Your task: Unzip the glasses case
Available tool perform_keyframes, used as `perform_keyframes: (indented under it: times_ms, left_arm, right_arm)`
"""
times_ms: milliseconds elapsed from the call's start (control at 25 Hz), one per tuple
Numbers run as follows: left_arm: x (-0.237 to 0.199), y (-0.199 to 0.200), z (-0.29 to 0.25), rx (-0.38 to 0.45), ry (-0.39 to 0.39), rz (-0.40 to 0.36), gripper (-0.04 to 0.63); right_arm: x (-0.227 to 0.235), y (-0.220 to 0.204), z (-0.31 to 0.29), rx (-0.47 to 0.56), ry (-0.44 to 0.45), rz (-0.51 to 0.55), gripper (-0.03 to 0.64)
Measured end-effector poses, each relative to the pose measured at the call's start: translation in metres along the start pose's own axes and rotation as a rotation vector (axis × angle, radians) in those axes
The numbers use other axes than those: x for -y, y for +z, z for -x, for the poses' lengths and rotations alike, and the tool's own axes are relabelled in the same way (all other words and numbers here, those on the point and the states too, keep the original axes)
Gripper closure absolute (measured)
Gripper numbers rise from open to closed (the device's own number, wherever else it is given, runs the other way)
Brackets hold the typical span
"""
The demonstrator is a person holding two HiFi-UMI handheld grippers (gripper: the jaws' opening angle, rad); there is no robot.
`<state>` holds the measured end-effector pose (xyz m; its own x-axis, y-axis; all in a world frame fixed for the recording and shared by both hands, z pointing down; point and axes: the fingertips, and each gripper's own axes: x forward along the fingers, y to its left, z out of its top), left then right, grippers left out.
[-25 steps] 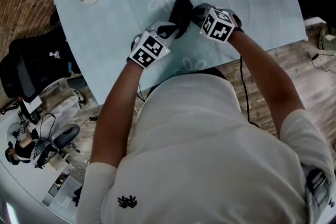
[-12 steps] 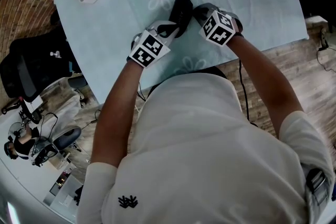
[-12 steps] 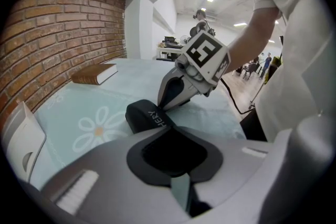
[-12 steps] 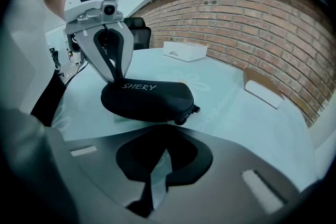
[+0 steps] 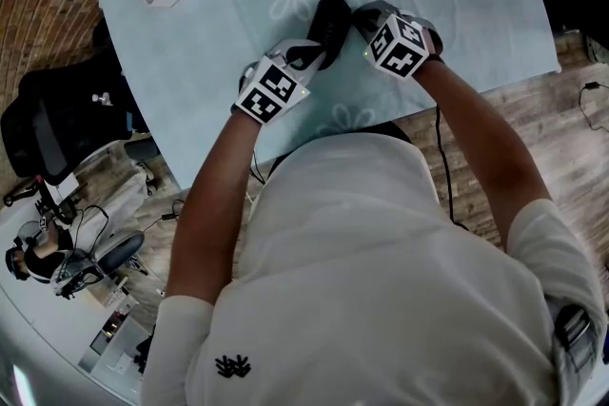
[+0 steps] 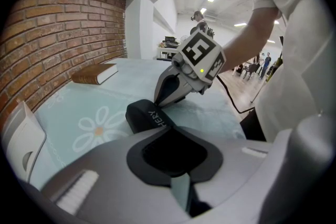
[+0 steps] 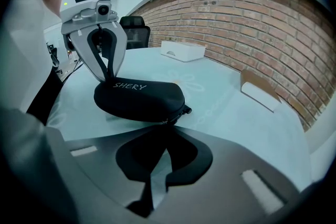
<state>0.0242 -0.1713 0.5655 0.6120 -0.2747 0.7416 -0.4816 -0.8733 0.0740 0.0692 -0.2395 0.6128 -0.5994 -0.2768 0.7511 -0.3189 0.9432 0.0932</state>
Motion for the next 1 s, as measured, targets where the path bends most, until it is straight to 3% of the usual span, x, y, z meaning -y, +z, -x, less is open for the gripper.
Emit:
perform_keyframes:
  times_ms: [1000]
  left_arm:
    - [-0.002, -0.003, -0.005, -0.004, -0.068, 0.045, 0.543]
  right_arm:
    - [0.034, 0.015, -0.023, -0.057, 0.095, 0.357, 0.619]
